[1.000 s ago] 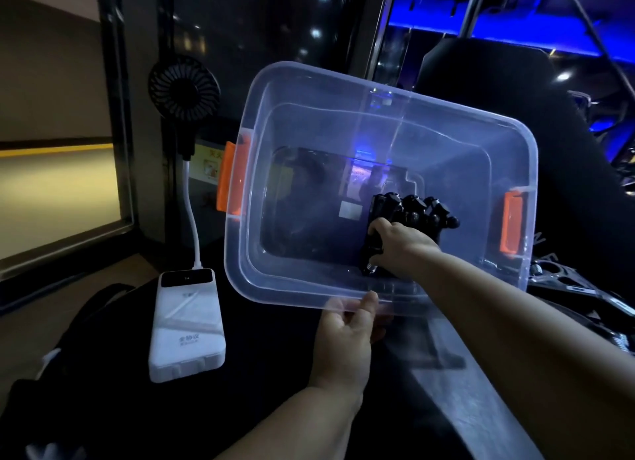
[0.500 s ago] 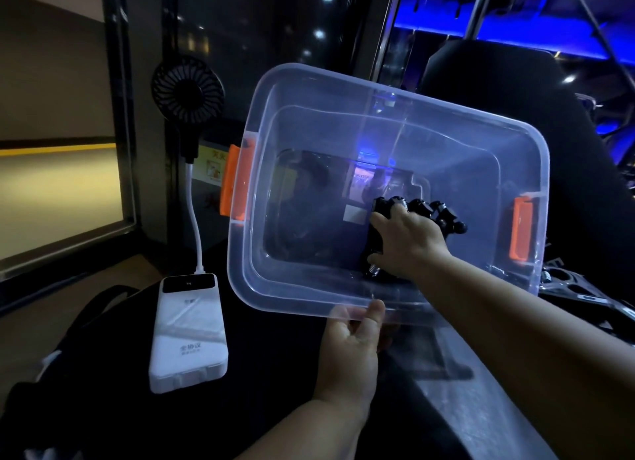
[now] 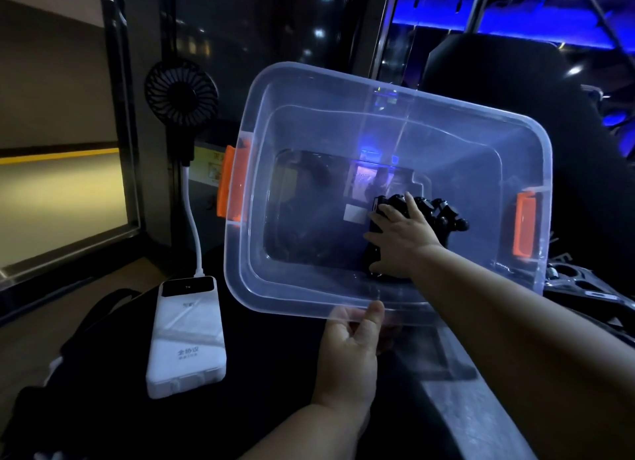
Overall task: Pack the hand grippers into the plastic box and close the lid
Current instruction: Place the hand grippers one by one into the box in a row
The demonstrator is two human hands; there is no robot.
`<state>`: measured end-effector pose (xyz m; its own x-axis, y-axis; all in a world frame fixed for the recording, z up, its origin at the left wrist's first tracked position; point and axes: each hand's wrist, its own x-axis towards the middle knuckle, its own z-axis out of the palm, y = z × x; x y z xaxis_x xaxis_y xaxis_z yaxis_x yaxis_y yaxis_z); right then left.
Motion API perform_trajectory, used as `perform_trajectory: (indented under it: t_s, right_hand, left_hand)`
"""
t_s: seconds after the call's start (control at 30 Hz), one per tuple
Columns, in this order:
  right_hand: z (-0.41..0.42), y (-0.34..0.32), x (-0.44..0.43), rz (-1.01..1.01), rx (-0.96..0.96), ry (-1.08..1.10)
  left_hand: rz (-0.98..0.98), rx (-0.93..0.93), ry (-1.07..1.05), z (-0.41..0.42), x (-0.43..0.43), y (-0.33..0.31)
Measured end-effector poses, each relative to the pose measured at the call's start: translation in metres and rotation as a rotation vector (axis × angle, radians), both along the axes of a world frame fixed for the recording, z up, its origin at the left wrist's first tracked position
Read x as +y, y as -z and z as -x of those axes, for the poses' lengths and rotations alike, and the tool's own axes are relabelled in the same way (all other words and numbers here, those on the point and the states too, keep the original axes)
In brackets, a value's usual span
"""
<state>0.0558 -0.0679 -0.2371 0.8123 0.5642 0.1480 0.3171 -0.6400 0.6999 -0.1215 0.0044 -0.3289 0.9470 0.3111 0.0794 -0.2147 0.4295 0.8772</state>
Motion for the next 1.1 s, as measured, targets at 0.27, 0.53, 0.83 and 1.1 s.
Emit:
perform_trajectory:
  t_s: [0.27,0.53,0.83,1.1]
  right_hand:
    - [-0.001,0.002,0.000,-0.003,-0.010,-0.006]
    - [0.030,-0.008,-0.011,-0.484,-0.023,-0.143]
    - [0.110,0.018,-0.073,-0.974,-0.229,-0.253]
    - [0.151,0.043,-0.144,-1.035,-0.215,-0.063]
  left_hand:
    - [0.011,0.009,-0.007,0.000,0.000,-0.002]
    - [0.012,-0.002,0.020,0.000,-0.001,-0.007]
    - [-0.017,0.012,-0.025,0.003,-0.002,-0.011]
    - [-0.060,-0.005,-0.036,0.012,-0.005,-0.018]
